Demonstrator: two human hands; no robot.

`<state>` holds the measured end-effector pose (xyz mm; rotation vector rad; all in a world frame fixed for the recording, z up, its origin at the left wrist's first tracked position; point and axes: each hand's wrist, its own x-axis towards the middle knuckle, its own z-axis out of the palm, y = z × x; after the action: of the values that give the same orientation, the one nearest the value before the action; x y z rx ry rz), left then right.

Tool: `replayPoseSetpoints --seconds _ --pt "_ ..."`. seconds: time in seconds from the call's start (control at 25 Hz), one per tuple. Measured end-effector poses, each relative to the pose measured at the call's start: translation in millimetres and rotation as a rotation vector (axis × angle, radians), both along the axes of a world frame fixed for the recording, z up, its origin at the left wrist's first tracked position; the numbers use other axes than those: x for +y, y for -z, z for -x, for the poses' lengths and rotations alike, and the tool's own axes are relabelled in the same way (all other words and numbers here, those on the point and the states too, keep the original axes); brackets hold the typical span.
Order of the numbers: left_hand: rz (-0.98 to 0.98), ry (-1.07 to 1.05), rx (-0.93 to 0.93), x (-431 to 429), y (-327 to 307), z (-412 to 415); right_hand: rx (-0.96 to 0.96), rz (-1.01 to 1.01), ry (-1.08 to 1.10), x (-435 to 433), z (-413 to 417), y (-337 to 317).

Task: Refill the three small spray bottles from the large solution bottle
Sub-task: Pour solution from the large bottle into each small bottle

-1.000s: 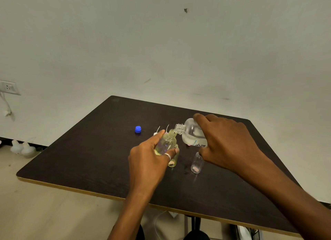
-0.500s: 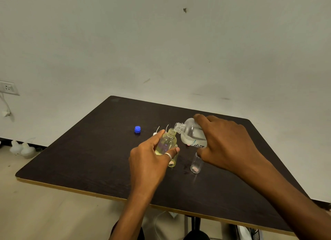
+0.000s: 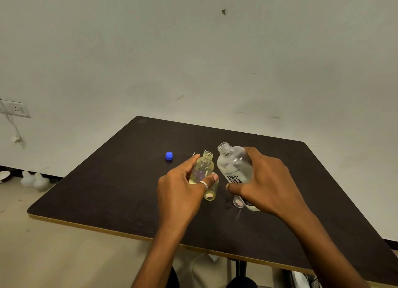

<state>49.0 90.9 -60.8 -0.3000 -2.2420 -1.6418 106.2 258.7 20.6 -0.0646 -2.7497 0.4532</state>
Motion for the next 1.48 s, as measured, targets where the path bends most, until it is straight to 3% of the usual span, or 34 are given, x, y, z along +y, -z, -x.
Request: replayPoseSetpoints --seconds 0.16,0.4,0.96,1.4,1.48 --pt "-0.056 0.056 -0.051 -5 -1 5 0.045 0.275 -0.017 6 1 13" --pt "-0.084 0.059 -0.143 -27 12 35 0.094 0.441 0.018 21 -9 27" --pt "0.063 -0.012 -0.270 -37 73 73 0.103 0.483 0.032 42 -13 38" --pt "0.045 -0.031 -0.347 -34 76 64 0.111 0.484 0.036 43 -11 42" --pt "0.087 -0.154 -0.250 -31 73 48 0.108 0.487 0.035 43 -11 42"
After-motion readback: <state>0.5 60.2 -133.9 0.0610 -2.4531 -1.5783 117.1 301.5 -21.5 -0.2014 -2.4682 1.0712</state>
